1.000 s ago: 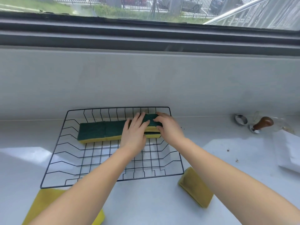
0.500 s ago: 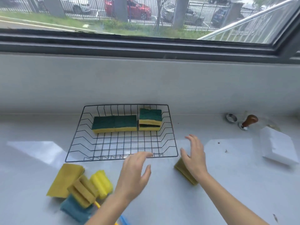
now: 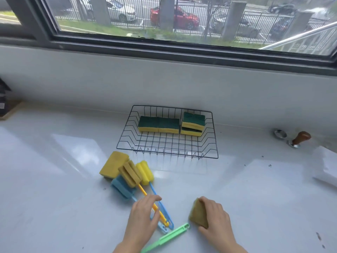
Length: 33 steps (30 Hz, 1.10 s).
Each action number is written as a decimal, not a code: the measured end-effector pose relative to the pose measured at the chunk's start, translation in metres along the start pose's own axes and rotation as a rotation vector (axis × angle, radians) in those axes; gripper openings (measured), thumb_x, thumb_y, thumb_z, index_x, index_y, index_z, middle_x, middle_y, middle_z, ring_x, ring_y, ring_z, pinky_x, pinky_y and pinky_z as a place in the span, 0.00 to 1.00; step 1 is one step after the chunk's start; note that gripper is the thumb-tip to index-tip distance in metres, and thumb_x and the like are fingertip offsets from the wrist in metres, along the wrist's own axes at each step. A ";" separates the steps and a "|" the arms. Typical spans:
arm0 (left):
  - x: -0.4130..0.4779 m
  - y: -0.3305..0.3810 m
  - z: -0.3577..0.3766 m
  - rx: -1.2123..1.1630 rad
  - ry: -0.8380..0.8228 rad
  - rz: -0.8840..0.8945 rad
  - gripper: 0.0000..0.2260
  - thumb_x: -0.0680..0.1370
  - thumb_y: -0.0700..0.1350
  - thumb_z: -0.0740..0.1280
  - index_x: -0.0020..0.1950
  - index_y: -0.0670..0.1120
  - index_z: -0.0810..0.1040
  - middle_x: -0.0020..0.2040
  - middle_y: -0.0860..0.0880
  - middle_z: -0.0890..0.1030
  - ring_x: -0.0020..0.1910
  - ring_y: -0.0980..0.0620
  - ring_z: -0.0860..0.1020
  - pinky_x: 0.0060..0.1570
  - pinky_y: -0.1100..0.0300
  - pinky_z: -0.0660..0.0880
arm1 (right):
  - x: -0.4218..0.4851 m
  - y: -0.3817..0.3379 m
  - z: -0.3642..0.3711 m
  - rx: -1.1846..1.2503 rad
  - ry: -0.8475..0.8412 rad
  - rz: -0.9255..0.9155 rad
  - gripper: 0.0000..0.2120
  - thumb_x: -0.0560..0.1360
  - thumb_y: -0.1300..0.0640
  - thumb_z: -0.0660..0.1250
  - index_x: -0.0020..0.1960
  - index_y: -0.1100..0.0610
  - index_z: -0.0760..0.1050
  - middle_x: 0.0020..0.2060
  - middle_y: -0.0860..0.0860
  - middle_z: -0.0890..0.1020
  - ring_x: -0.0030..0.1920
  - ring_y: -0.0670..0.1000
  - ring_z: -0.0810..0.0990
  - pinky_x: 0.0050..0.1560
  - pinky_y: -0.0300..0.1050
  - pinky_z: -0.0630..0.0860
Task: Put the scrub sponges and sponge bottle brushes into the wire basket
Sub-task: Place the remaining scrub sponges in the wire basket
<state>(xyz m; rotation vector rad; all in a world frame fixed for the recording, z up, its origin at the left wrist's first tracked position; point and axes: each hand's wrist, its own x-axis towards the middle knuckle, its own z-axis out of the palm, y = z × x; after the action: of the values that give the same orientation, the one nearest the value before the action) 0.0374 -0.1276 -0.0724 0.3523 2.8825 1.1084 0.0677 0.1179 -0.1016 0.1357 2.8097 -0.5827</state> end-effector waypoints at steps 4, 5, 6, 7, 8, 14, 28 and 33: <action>-0.011 -0.007 -0.011 -0.068 0.071 -0.111 0.14 0.72 0.37 0.68 0.55 0.51 0.78 0.52 0.60 0.78 0.53 0.57 0.78 0.57 0.56 0.72 | 0.010 -0.009 -0.001 -0.087 -0.050 0.020 0.37 0.64 0.47 0.63 0.70 0.43 0.52 0.63 0.42 0.67 0.64 0.49 0.65 0.65 0.49 0.62; -0.014 -0.008 -0.013 -0.085 0.087 -0.130 0.14 0.72 0.36 0.68 0.55 0.50 0.78 0.51 0.59 0.79 0.53 0.56 0.78 0.56 0.54 0.73 | 0.014 -0.014 -0.001 -0.117 -0.063 0.029 0.37 0.65 0.48 0.63 0.70 0.44 0.52 0.63 0.43 0.67 0.65 0.50 0.65 0.68 0.52 0.59; -0.017 -0.010 -0.015 -0.098 0.102 -0.149 0.14 0.72 0.36 0.68 0.54 0.49 0.78 0.50 0.58 0.79 0.52 0.56 0.78 0.56 0.52 0.74 | 0.018 -0.019 -0.002 -0.148 -0.074 0.033 0.37 0.65 0.49 0.63 0.71 0.45 0.52 0.64 0.44 0.66 0.66 0.50 0.64 0.70 0.57 0.56; -0.020 -0.011 -0.017 -0.108 0.114 -0.164 0.14 0.72 0.35 0.68 0.54 0.49 0.78 0.50 0.58 0.79 0.52 0.55 0.78 0.56 0.52 0.74 | 0.022 -0.024 -0.002 -0.181 -0.082 0.030 0.36 0.66 0.50 0.64 0.70 0.46 0.53 0.64 0.44 0.66 0.67 0.50 0.63 0.71 0.61 0.53; -0.023 -0.013 -0.018 -0.114 0.122 -0.175 0.13 0.73 0.35 0.68 0.54 0.49 0.78 0.49 0.57 0.79 0.52 0.55 0.78 0.56 0.51 0.74 | 0.025 -0.031 -0.002 -0.219 -0.085 0.020 0.34 0.66 0.51 0.64 0.69 0.48 0.54 0.63 0.45 0.66 0.67 0.50 0.63 0.71 0.64 0.50; -0.035 -0.036 -0.030 -0.152 0.191 -0.264 0.14 0.72 0.33 0.68 0.53 0.48 0.78 0.49 0.55 0.79 0.51 0.53 0.78 0.55 0.53 0.74 | 0.040 -0.063 0.003 -0.384 -0.117 -0.069 0.28 0.65 0.62 0.65 0.63 0.55 0.59 0.59 0.51 0.70 0.61 0.55 0.69 0.63 0.55 0.63; 0.050 -0.096 -0.097 -0.265 0.356 -0.416 0.12 0.74 0.38 0.68 0.57 0.46 0.75 0.55 0.48 0.76 0.55 0.49 0.75 0.51 0.59 0.68 | 0.046 -0.054 0.021 -0.261 -0.045 -0.087 0.26 0.64 0.57 0.62 0.61 0.42 0.64 0.56 0.46 0.67 0.60 0.51 0.68 0.70 0.50 0.57; 0.105 -0.117 -0.100 -0.158 0.218 -0.564 0.21 0.74 0.48 0.67 0.65 0.45 0.68 0.67 0.45 0.70 0.66 0.44 0.69 0.62 0.46 0.69 | 0.044 -0.059 0.018 -0.192 -0.038 -0.038 0.24 0.64 0.55 0.60 0.59 0.42 0.64 0.54 0.45 0.67 0.58 0.50 0.68 0.63 0.46 0.60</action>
<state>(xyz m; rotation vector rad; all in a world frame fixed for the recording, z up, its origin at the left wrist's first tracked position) -0.0995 -0.2538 -0.0704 -0.5843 2.7473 1.2954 0.0215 0.0580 -0.1077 0.0338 2.8179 -0.3169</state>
